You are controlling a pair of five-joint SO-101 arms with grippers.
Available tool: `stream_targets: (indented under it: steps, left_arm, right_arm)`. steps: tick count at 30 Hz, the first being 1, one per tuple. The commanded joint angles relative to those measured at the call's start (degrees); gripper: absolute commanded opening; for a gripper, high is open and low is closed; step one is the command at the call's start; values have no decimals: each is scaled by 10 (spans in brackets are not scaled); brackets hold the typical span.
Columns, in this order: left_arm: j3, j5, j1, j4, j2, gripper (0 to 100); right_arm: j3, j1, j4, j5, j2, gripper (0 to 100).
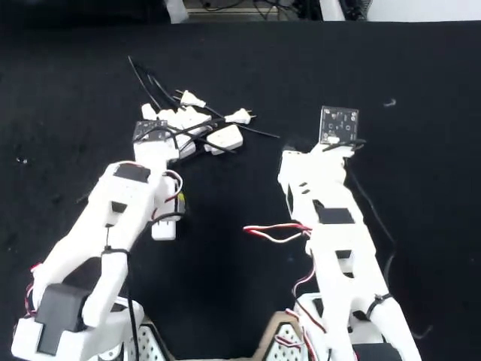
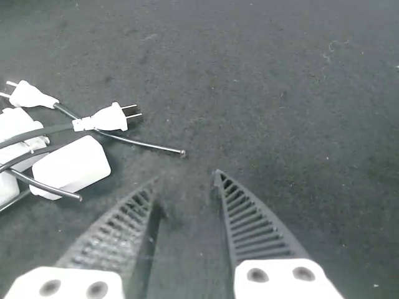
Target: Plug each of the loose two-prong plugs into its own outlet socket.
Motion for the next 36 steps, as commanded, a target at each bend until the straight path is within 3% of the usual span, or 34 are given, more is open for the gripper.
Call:
stream_targets:
  steps: [1, 6, 9, 16, 20, 24, 36]
  left_arm:
    - [-37, 39, 9, 4, 1, 32]
    - [-31, -10, 97, 8, 3, 33]
    - [-10, -52, 111, 4, 3, 49]
    - [15, -60, 63, 9, -4, 263]
    - [0, -61, 7, 49, -4, 252]
    - [-28, -115, -36, 94, -4, 223]
    - [-88, -156, -36, 157, -4, 202]
  right_arm:
    - [-10, -8, -15, -2, -1, 117]
    - [-10, -8, -15, -2, -1, 117]
    - [-10, -8, -15, -1, -1, 117]
    - [-10, -9, -15, -1, -1, 117]
    - [-10, -9, -15, -1, -1, 117]
    - [-11, -9, -15, -1, -1, 117]
    - [-10, -9, -15, -1, -1, 117]
